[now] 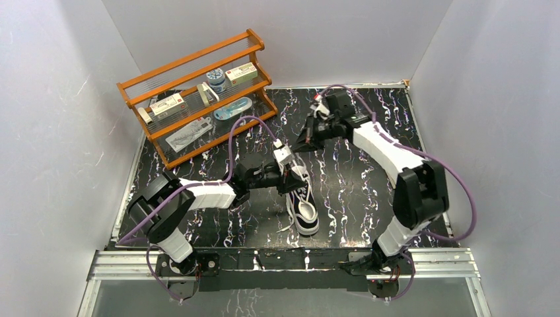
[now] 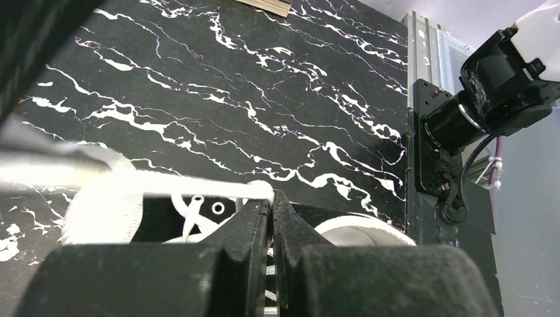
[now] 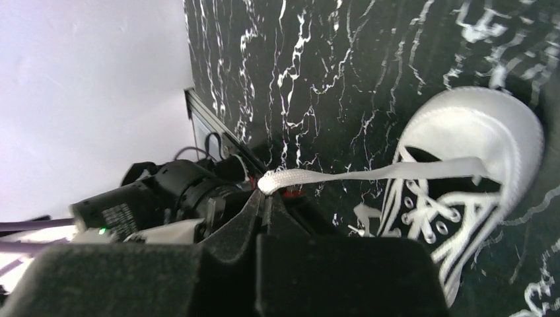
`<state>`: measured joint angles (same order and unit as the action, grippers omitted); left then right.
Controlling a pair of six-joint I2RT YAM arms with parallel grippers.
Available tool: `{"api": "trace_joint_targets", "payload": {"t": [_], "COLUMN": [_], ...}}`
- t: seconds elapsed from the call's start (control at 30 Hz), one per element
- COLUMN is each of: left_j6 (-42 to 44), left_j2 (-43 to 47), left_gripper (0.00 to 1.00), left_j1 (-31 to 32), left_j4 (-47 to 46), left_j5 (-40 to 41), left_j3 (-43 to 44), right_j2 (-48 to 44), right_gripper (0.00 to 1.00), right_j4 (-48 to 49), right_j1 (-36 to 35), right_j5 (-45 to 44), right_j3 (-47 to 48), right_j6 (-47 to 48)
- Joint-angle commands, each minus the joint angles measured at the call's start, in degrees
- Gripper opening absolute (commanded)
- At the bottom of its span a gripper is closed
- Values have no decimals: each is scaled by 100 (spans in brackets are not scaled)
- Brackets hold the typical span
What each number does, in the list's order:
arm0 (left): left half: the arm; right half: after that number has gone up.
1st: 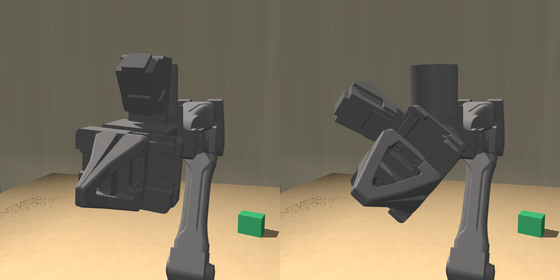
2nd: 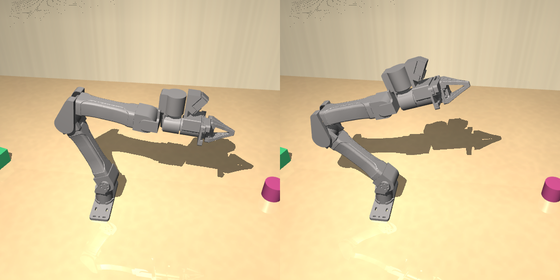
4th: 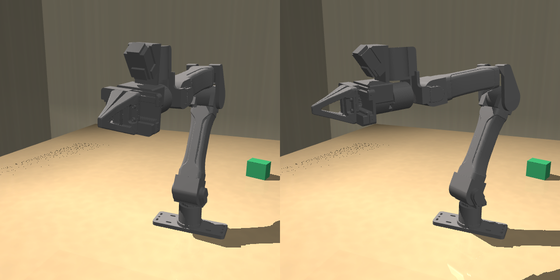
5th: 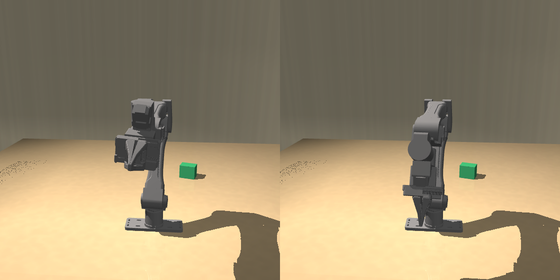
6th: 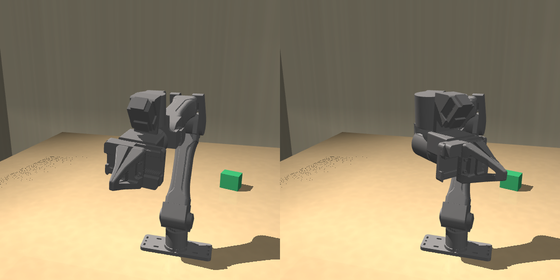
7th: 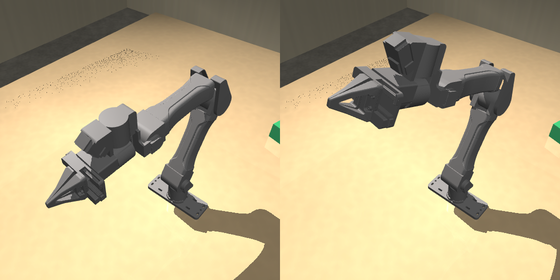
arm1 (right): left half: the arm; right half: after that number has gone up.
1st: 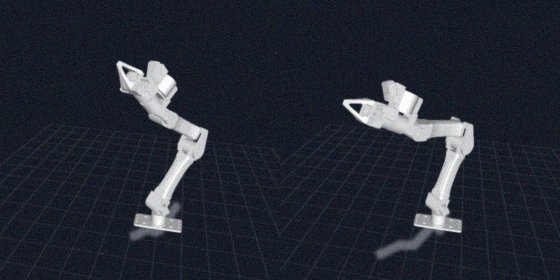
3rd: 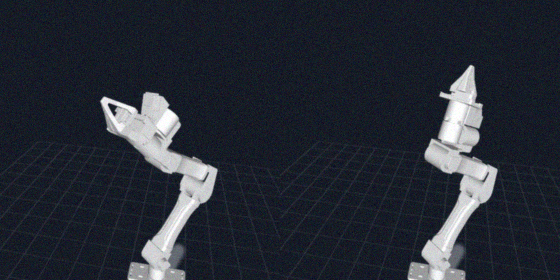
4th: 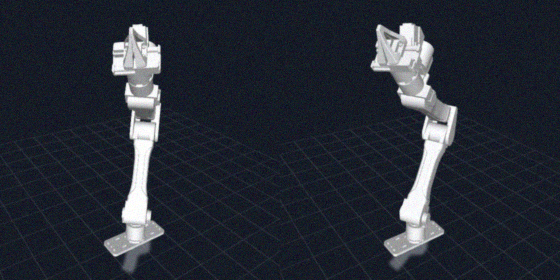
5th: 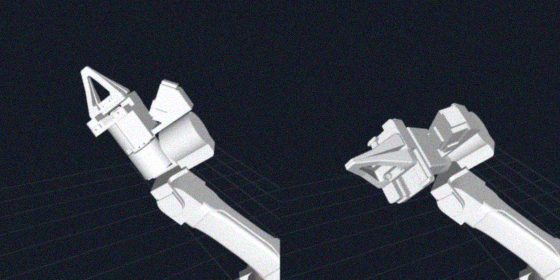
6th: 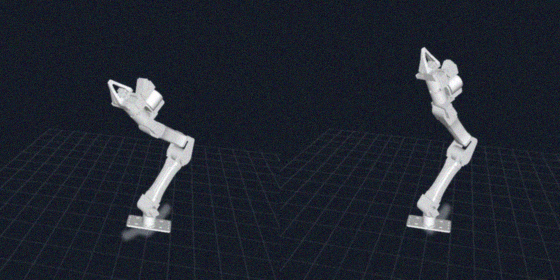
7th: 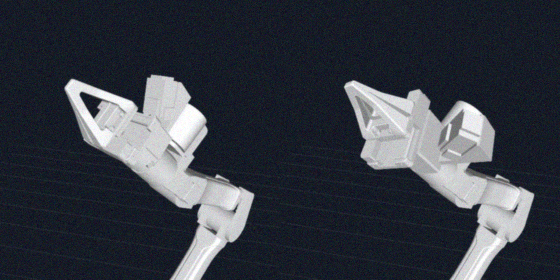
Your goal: Tie the shoes
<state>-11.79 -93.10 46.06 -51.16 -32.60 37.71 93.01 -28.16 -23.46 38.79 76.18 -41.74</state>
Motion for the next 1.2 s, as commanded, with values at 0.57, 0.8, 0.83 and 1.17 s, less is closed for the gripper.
{"api": "trace_joint_targets", "payload": {"t": [0.57,0.8,0.83,1.17], "left_j6": [26,-128,-190,-722], "left_j2": [723,743,737,618], "left_gripper": [0,0,0,0], "left_j1": [20,21,19,18], "left_j4": [-339,-382,-417,-632], "left_j5": [-199,-51,50,579], "left_j3": [-389,-427,-436,-450], "right_j2": [1159,1404,1356,640], "right_gripper": [14,52,57,71], "right_j4": [649,-1453,-1693,-3072], "right_j1": [-1312,-1008,-949,44], "right_j5": [2574,1297,1043,-573], "right_j3": [249,1038,1181,1479], "right_j6": [52,1585,1758,3137]}}
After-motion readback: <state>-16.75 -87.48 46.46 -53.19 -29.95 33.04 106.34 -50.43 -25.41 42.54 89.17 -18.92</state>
